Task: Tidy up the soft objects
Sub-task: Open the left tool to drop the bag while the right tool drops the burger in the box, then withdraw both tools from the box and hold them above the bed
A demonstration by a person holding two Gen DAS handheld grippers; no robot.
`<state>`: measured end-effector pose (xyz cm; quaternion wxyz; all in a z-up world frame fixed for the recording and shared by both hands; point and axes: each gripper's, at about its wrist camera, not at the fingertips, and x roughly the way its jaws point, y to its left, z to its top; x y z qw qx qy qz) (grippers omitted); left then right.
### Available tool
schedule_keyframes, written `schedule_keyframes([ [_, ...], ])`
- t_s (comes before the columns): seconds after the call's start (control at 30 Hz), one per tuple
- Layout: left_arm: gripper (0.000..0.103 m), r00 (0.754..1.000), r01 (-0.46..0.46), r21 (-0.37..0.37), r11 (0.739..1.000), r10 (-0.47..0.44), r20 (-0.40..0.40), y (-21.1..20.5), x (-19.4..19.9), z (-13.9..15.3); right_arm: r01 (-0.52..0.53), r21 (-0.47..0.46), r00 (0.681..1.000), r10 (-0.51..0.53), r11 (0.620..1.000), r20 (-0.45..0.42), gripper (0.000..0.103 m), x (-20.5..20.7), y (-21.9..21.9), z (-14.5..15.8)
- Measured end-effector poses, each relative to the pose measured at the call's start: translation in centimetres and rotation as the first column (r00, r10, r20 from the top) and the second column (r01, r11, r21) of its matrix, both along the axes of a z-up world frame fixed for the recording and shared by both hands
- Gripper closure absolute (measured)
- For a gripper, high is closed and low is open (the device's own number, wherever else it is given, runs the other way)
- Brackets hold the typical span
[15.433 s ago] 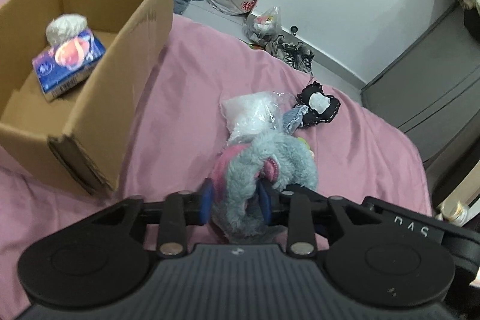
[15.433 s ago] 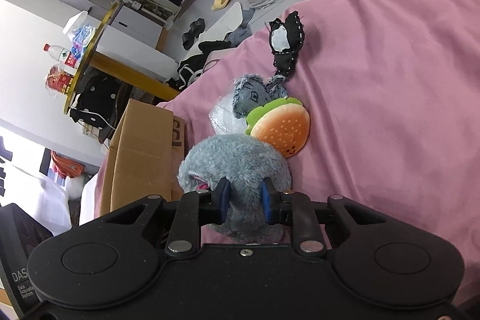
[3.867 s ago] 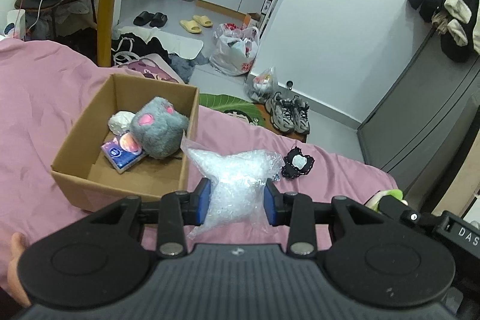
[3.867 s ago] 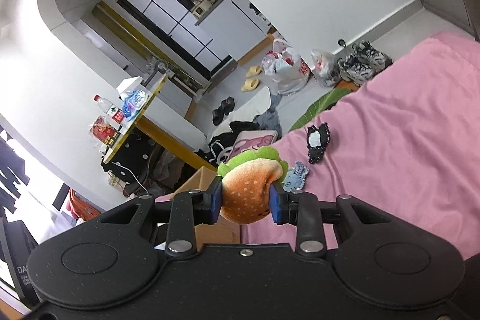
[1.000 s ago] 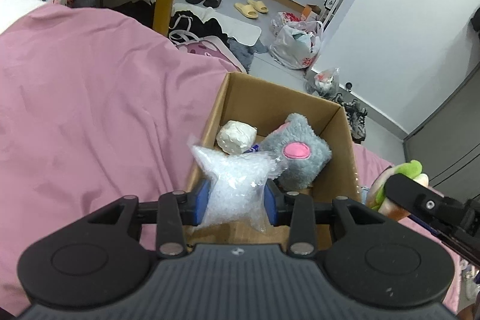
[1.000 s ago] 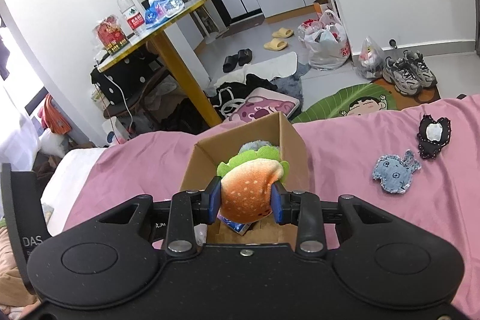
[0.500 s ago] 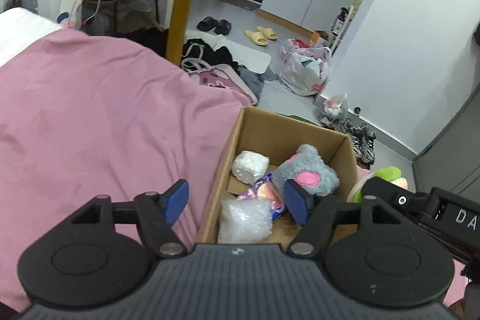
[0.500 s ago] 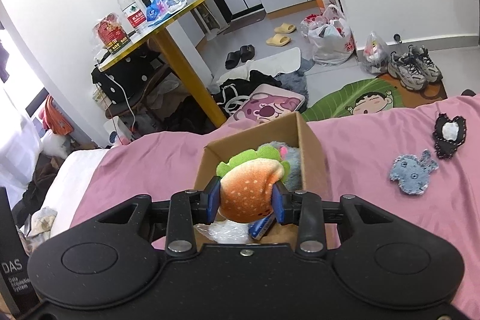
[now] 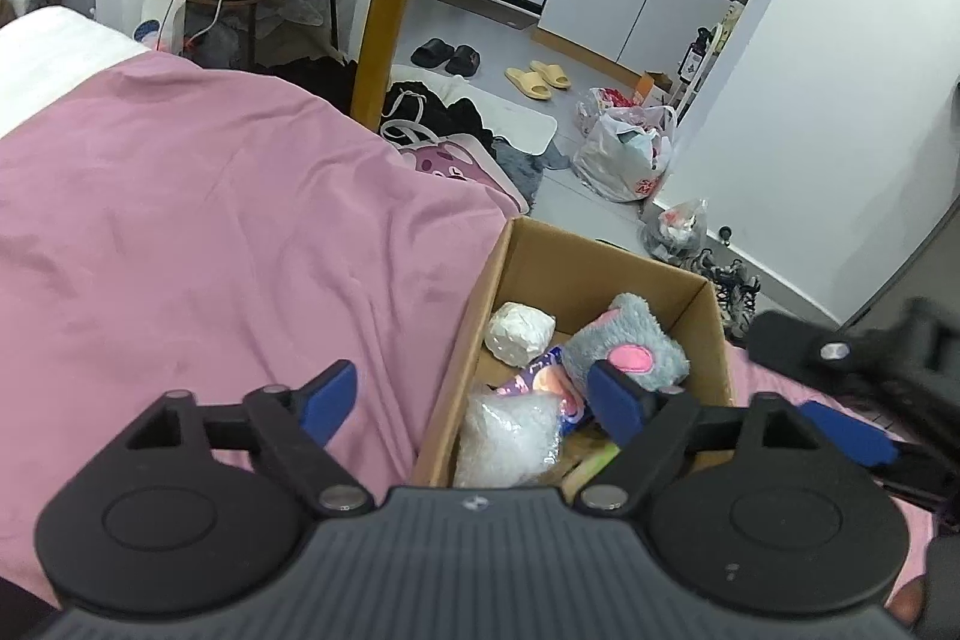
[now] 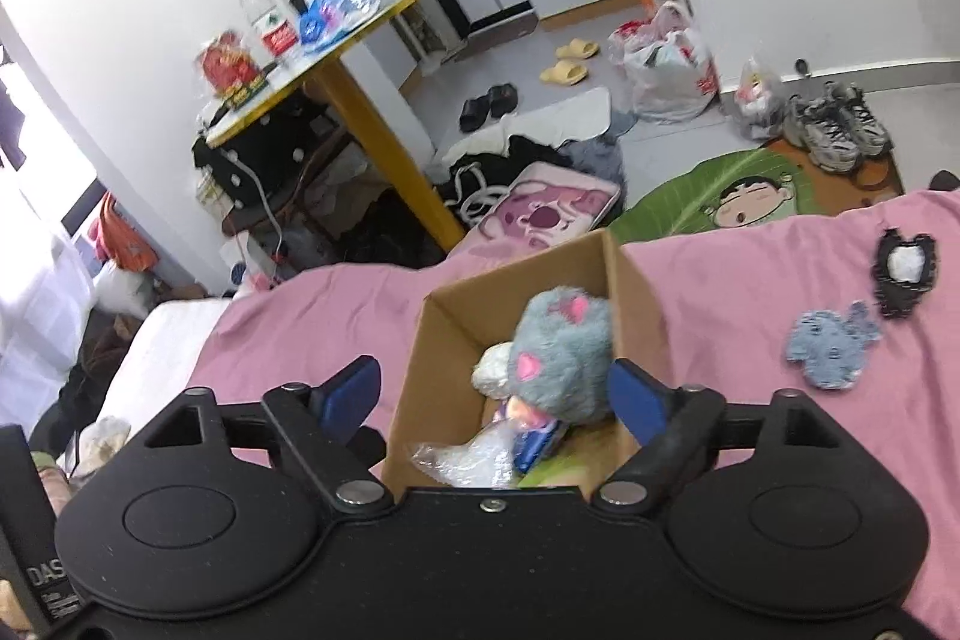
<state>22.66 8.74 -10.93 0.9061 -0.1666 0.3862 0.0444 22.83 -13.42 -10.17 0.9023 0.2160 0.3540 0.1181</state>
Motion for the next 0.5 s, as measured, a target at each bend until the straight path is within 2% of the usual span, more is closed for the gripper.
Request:
schedule_keyframes([
  [0.1,0.011,1.0,0.009,0.0,1.0,-0.009,-0.007,-0.4,-0.4,0.2,0.028,0.008,1.0,-0.028,1.0,0.002,0.019,-1.0,-1.5,0.5],
  [0.2,0.009,0.999,0.05,0.018,0.999,-0.05,0.0,-1.1,-0.9,0.9,0.055,0.002,0.998,-0.055,0.998,0.015,0.012,-2.3,-2.9,1.1],
  [0.5,0.003,0.993,0.118,0.022,0.993,-0.118,0.02,-2.9,-3.0,3.1,0.09,0.019,0.994,-0.091,0.996,0.054,0.005,-4.9,-5.5,2.3],
])
